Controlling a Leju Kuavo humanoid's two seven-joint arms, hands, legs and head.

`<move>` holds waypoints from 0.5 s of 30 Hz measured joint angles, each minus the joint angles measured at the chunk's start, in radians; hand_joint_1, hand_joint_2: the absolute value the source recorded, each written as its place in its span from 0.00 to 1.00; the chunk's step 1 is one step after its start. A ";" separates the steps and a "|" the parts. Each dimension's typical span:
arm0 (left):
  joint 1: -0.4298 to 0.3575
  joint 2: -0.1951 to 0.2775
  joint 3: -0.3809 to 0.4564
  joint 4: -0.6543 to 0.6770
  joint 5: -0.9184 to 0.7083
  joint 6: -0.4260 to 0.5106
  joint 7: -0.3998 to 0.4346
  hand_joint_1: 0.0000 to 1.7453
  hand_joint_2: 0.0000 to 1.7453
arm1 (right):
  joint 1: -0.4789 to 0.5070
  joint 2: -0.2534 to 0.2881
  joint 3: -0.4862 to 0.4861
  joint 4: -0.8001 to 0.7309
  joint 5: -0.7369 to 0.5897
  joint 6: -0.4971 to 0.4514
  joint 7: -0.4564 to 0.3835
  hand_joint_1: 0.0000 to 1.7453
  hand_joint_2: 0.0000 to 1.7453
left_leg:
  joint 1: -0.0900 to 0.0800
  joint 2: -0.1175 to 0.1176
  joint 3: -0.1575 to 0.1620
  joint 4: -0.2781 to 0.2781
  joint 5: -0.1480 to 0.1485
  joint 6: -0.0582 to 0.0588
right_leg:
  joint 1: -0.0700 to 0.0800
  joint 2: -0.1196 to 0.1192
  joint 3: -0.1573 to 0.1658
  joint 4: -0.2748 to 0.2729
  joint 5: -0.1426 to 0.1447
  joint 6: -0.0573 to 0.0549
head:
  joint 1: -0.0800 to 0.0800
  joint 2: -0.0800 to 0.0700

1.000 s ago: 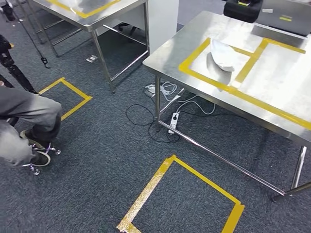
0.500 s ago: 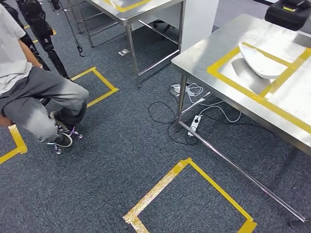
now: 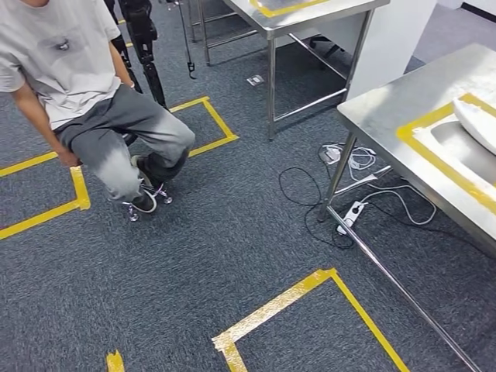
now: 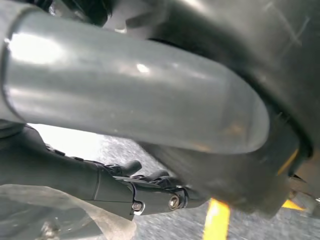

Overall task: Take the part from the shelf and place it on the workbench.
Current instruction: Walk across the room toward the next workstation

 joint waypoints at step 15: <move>-0.001 0.002 -0.001 0.000 -0.018 -0.007 0.003 0.00 0.00 | 0.014 -0.001 0.000 0.000 -0.013 0.015 0.007 0.00 0.00 | -0.013 0.148 -0.040 0.067 0.001 -0.011 | 0.019 -0.163 0.043 -0.028 -0.034 -0.047 | -0.016 0.000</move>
